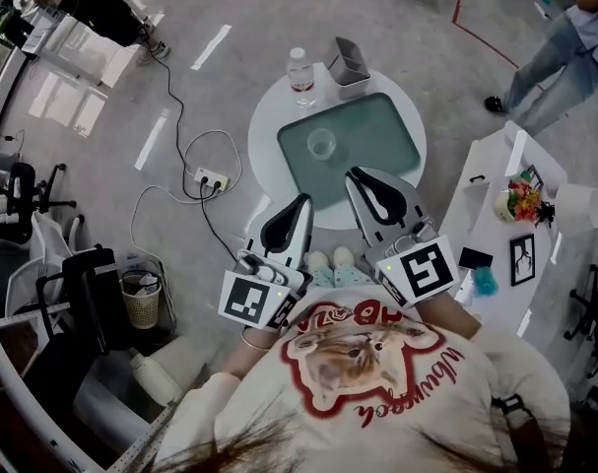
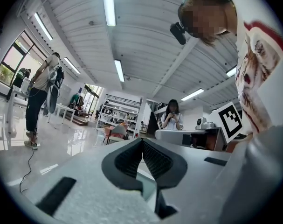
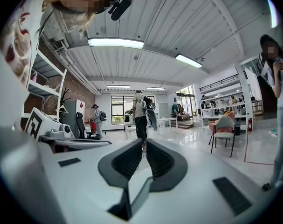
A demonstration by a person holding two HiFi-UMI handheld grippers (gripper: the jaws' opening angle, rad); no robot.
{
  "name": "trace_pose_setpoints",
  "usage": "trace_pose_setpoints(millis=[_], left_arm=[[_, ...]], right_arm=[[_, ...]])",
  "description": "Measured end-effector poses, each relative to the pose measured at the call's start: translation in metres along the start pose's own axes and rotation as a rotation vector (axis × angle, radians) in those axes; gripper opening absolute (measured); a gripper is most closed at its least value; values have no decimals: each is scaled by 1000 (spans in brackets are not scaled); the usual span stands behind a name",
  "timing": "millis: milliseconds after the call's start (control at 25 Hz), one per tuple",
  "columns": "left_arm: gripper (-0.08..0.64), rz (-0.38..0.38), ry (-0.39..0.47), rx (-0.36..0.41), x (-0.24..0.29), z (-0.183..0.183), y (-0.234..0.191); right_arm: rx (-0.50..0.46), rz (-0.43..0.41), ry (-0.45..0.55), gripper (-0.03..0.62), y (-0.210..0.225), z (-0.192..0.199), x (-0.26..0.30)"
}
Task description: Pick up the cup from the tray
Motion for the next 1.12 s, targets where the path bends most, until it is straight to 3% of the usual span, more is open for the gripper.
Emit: trace_pose_setpoints(millis=[440,800,960,1120], left_arm=[[15,13,-26,-32,-7,8,3],[15,13,-38,-14,-11,16,1],[15,14,-34,-6,-11,14,3],[15,9,-40,-5,-15,15,5]], right_arm=[[18,44,-45,48,5,27,1],[29,59,-71,56,14,42,9],[43,66,-94,152,19,49,11],[54,70,-110,197,20,56,13]])
Point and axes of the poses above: the fingertips, and each gripper's own axes: x forward along the fingers, y to its right, z out of its underside, the point moved 4 cm from there along -x, backward along the fingers, and after that the axes turned 14 degrees about x, right-handed, at the moved point
